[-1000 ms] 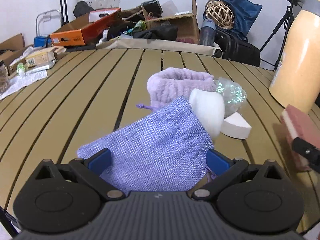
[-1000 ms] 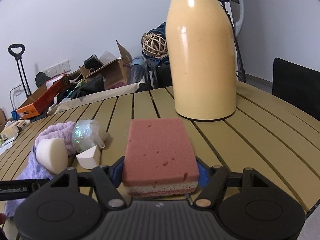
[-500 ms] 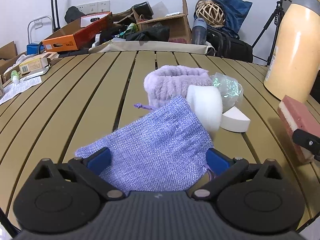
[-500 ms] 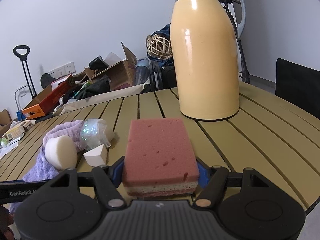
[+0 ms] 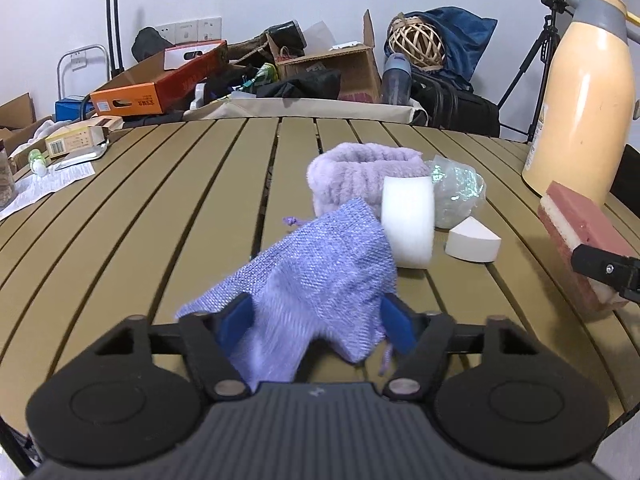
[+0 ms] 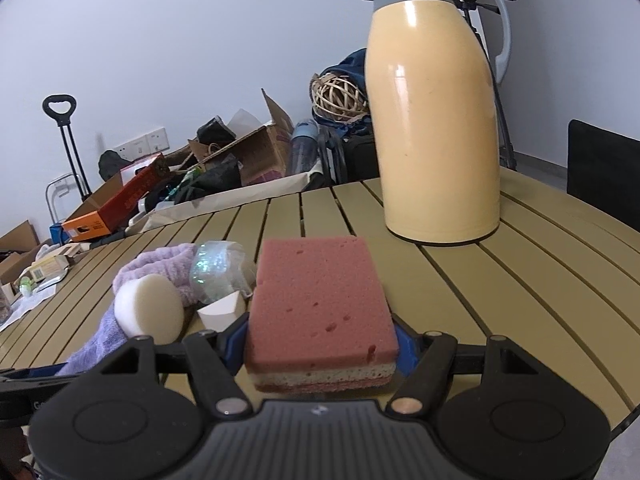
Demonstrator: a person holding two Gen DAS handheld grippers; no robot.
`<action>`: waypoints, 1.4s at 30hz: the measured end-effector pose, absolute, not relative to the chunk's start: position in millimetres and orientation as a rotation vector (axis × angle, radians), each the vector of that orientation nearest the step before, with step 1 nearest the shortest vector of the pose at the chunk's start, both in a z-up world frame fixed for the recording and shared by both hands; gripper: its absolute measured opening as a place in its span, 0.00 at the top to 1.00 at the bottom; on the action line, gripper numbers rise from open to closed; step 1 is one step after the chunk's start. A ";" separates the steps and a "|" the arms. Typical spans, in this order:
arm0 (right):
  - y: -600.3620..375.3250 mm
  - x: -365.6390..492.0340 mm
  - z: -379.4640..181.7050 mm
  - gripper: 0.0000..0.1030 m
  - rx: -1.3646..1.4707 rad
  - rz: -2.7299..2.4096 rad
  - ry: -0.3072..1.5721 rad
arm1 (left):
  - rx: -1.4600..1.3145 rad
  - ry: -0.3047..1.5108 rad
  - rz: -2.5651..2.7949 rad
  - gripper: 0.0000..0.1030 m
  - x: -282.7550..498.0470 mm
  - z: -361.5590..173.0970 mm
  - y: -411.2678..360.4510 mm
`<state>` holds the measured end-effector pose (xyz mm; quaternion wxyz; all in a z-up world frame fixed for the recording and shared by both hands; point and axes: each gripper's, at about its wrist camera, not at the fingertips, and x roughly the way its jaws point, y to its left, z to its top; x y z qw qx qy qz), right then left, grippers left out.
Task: Organize soft objects
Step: 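Close the left tool on the lavender cloth while the right tool grips the pink sponge, then lift the held cloth and sponge off the table and lower them over the black bin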
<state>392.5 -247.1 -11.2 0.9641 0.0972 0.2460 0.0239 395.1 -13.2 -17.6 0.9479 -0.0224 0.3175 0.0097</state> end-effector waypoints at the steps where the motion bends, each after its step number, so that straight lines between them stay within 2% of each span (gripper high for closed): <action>1: -245.5 392.3 -11.2 0.34 0.195 0.052 0.498 | -0.047 0.643 0.023 0.46 393.9 -17.0 -11.1; 3: -242.4 391.3 -11.0 0.33 0.190 0.057 0.499 | -0.050 0.639 0.019 0.53 391.9 -15.9 -6.8; 4: -241.1 391.0 -10.8 0.34 0.188 0.060 0.500 | -0.052 0.635 0.015 0.65 390.5 -15.0 -5.3; 7: -238.6 390.1 -10.5 0.34 0.182 0.069 0.501 | -0.042 0.632 -0.001 0.76 387.7 -13.3 -2.4; 10: -235.7 388.8 -10.5 0.34 0.177 0.077 0.503 | -0.039 0.624 -0.008 0.83 384.3 -12.2 0.9; 32: -218.8 340.6 3.3 0.34 0.150 0.150 0.436 | -0.059 0.454 0.043 0.83 315.9 21.3 15.5; 42: -208.8 300.9 -3.7 0.34 0.118 0.202 0.441 | -0.080 0.457 0.061 0.83 273.8 13.9 22.1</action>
